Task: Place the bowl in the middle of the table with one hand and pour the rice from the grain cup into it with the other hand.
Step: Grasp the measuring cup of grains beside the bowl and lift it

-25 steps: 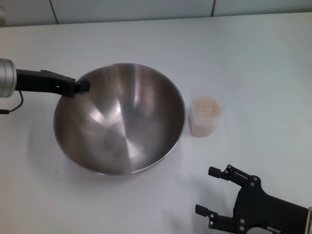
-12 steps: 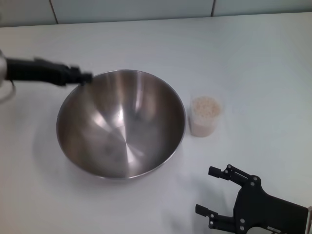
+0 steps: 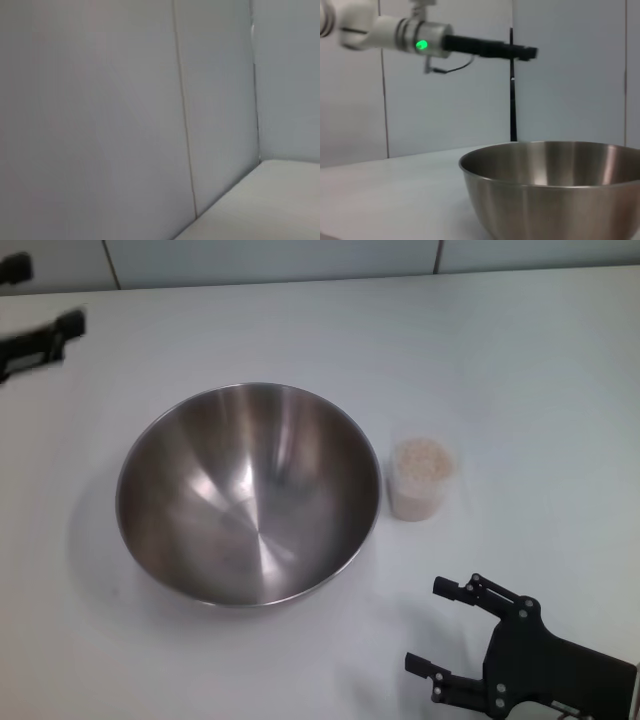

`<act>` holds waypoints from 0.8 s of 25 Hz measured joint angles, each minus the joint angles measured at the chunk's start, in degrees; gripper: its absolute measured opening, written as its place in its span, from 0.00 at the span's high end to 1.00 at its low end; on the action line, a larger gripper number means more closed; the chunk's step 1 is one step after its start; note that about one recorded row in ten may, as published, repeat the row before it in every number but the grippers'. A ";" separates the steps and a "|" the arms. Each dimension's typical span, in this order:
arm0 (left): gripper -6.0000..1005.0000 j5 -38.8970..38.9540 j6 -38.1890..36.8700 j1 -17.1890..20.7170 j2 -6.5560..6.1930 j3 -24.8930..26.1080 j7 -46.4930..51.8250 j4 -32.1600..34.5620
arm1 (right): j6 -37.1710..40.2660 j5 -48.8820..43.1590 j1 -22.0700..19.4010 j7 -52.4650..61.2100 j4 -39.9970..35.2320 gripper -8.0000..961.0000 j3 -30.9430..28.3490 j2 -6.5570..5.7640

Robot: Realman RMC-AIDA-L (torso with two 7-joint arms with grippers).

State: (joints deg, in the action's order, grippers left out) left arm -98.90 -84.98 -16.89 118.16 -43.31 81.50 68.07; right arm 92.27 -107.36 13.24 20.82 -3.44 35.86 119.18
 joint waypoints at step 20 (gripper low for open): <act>0.19 5.48 -6.55 9.52 -4.07 3.65 -43.93 -45.85 | -4.49 0.15 -2.51 -7.04 3.14 0.20 -26.13 0.34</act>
State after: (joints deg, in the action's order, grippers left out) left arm -93.42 -91.53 -7.37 114.09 -39.67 37.57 22.22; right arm 87.78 -107.21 10.73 13.78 -0.30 9.73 119.52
